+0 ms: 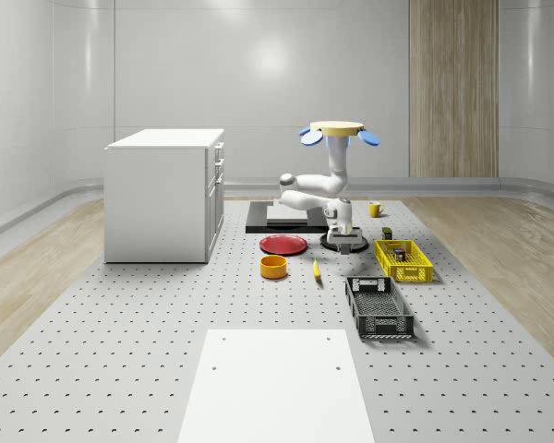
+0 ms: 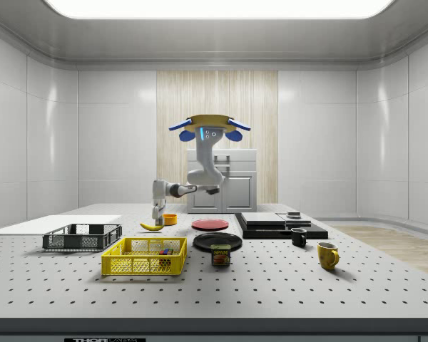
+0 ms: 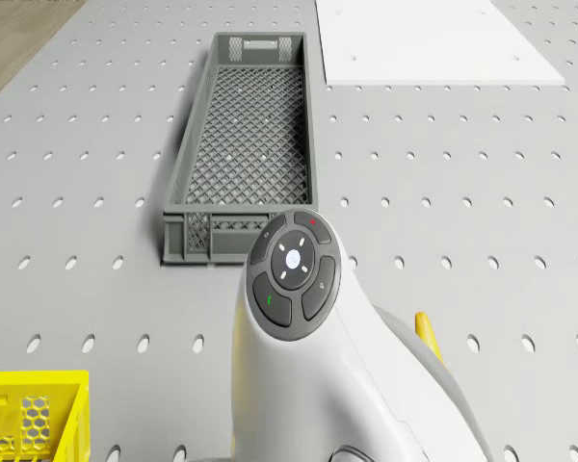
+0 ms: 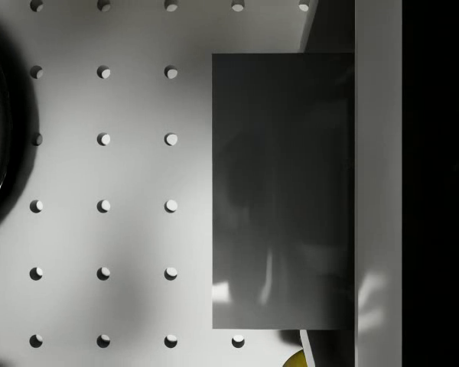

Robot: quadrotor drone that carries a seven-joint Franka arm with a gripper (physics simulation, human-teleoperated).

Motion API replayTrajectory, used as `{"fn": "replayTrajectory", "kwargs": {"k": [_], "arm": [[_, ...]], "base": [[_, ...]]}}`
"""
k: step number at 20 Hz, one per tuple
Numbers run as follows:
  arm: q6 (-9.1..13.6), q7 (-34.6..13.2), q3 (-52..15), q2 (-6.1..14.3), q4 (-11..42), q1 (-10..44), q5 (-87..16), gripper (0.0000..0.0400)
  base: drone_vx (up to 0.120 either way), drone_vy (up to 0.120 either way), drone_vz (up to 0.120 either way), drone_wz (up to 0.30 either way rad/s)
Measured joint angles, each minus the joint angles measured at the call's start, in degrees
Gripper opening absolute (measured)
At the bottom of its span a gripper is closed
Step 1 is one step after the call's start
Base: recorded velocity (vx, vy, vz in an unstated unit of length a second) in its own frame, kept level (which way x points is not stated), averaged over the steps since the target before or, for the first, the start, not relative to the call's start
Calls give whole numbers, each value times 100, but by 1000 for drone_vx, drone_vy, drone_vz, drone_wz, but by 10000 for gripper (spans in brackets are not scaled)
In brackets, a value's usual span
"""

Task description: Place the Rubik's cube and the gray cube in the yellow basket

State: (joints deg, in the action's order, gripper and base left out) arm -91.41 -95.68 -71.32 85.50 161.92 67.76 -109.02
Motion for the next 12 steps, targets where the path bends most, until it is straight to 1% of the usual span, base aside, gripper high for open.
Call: {"fn": "replayTrajectory", "kwargs": {"k": [5,6,7,12], "arm": [[22,-7,-91,13,23,-6,90,250],[22,-8,-100,16,25,-5,100,250],[22,-9,-108,19,27,-5,108,250],[13,-14,-129,36,31,-1,133,250]], "base": [[0,0,120,0],[0,0,40,0],[0,80,0,0],[0,120,0,0]]}}
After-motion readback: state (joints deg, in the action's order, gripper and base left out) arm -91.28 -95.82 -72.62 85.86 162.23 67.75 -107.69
